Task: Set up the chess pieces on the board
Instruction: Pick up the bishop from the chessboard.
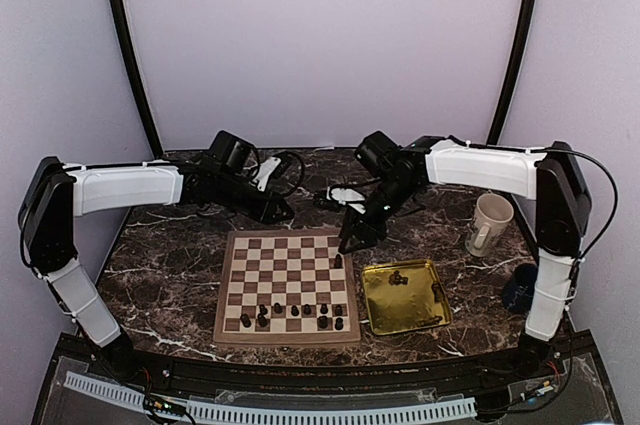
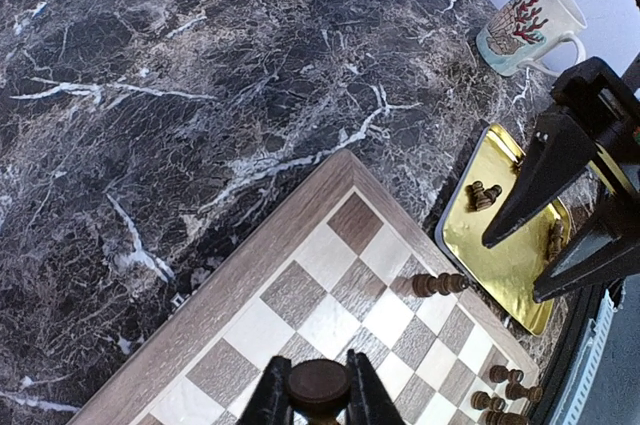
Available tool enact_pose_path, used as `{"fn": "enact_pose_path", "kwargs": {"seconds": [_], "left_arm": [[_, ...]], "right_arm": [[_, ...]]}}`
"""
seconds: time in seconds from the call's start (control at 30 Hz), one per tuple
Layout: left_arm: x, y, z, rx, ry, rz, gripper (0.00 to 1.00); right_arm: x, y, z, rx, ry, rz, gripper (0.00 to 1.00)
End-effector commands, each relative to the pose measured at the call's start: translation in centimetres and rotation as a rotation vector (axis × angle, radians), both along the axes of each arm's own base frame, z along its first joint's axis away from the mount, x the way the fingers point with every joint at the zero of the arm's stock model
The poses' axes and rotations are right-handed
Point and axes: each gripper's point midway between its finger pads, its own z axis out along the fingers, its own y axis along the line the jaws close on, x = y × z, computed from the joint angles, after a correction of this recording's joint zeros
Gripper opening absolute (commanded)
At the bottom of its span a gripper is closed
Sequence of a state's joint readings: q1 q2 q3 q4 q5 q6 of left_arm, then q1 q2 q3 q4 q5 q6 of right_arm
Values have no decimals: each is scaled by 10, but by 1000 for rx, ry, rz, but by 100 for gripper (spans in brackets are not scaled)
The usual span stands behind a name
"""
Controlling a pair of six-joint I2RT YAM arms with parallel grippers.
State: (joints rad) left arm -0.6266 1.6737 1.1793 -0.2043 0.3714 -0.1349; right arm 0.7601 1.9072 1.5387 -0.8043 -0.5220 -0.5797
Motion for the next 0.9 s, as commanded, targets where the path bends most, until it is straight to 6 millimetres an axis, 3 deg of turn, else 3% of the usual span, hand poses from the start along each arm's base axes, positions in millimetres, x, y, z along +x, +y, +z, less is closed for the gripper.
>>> {"fn": "enact_pose_path", "kwargs": {"seconds": [0.0,0.33,0.6,0.87], "left_arm": [[0,-4,7,-14,8,-20,13],[-1,-4,6,-10,18,-24,13],[-1,-5,7,-15,20,-29,14],[-2,-7,10,-24,22,-39,14]], "right_arm": [[9,14,-11,2,-46,-38,45],[6,16,-42,-101,-99,-36,39],[2,15,-55,-132,-69,-23,27],[1,16,-55,-146,-78,-22,17]]}}
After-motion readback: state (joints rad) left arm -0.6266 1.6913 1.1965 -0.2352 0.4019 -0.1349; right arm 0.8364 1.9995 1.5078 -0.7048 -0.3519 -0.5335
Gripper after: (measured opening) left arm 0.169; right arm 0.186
